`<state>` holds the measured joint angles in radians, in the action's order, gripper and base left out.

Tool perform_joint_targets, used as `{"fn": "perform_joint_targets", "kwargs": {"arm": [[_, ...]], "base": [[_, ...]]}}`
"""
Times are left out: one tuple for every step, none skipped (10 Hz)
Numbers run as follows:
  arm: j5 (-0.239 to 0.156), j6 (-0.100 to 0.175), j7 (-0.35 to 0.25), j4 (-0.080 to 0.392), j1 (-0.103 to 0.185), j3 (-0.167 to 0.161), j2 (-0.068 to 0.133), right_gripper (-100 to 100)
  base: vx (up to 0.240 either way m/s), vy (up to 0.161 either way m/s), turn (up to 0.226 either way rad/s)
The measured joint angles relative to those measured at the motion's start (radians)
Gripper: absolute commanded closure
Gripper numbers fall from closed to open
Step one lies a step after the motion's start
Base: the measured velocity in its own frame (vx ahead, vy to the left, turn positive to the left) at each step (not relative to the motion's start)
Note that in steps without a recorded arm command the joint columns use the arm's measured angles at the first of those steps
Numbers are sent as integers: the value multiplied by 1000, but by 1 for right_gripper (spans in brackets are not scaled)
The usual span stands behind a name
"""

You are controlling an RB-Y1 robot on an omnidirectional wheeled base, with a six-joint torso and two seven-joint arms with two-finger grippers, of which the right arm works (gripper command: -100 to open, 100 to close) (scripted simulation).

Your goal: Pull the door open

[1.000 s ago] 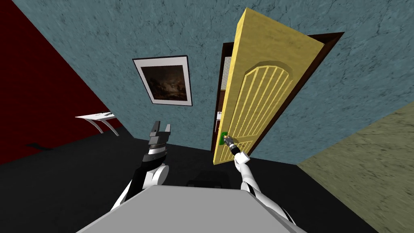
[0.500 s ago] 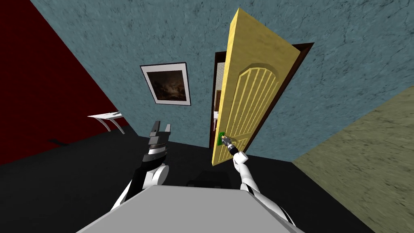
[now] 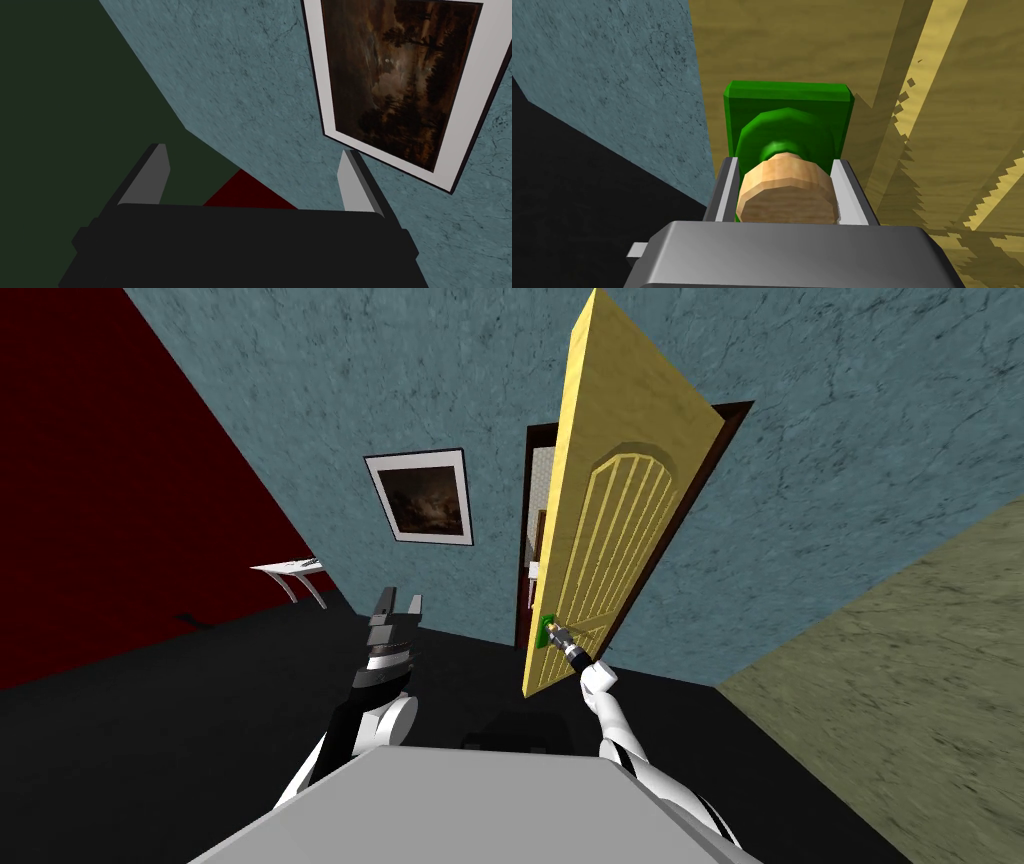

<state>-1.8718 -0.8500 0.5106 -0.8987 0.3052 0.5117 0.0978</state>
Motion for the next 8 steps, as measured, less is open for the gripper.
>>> {"fn": "perform_joint_targets", "kwargs": {"arm": [[4, -17, -5, 4, -3, -2, 5, 100], [9, -35, -14, 7, -6, -6, 12, 100], [15, -51, -24, 7, -8, -9, 16, 100], [18, -67, -29, 14, -7, -12, 21, 100], [20, -71, -29, 17, -9, -13, 20, 100], [21, -79, -34, 16, -9, -20, 24, 100], [20, -93, -32, 26, -4, -24, 26, 100], [24, -102, -39, 16, -7, -34, 26, 100]], "base": [[-175, -172, 72], [-160, -170, 69], [-138, -156, 59], [-63, -65, 24], [-117, -127, 32], [-139, -179, 48], [-145, -156, 40], [-152, -183, 33]]}}
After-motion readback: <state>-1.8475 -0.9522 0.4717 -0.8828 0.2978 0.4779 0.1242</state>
